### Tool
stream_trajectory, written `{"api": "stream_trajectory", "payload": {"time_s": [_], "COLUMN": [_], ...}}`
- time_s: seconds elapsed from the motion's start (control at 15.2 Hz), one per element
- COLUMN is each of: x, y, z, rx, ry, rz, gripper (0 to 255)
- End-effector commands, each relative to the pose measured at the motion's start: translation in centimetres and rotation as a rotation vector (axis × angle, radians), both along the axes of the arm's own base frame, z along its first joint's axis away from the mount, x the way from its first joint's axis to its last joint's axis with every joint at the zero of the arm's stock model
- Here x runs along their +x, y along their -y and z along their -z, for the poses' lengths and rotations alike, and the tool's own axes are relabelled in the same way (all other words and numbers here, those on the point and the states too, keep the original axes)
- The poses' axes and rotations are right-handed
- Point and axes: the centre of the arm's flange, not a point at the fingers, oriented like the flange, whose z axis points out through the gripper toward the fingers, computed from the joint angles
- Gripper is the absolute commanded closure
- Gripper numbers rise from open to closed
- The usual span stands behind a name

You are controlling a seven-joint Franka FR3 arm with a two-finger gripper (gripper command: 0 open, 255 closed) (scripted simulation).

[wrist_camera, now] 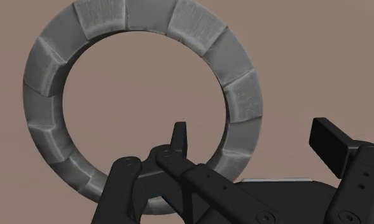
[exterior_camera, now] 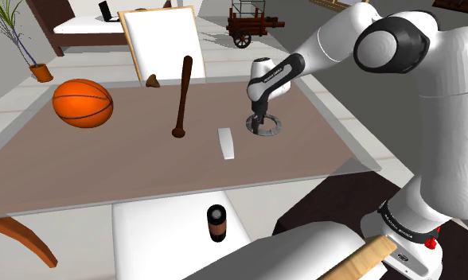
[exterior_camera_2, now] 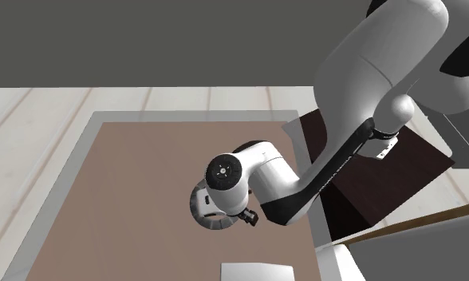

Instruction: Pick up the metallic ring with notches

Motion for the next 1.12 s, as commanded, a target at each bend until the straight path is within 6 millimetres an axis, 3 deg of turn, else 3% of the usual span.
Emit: {"api": "stream_trajectory", "payload": {"time_s": [0.0,0.2,0.26,0.86,1.06], "x": [0.1,0.1,0.0,0.1,0.1], "y": [-0.1,-0.1,-0.1,-0.1,-0.1], "z": [1.0,1.9,1.9,1.9,0.3], "rx": [0.0,0.0,0.0,0.0,0.0], "ry": [0.0,0.0,0.0,0.0,0.0], "rz": [0.0,0.0,0.0,0.0,0.0], "gripper": [0,0,255,255,255]}}
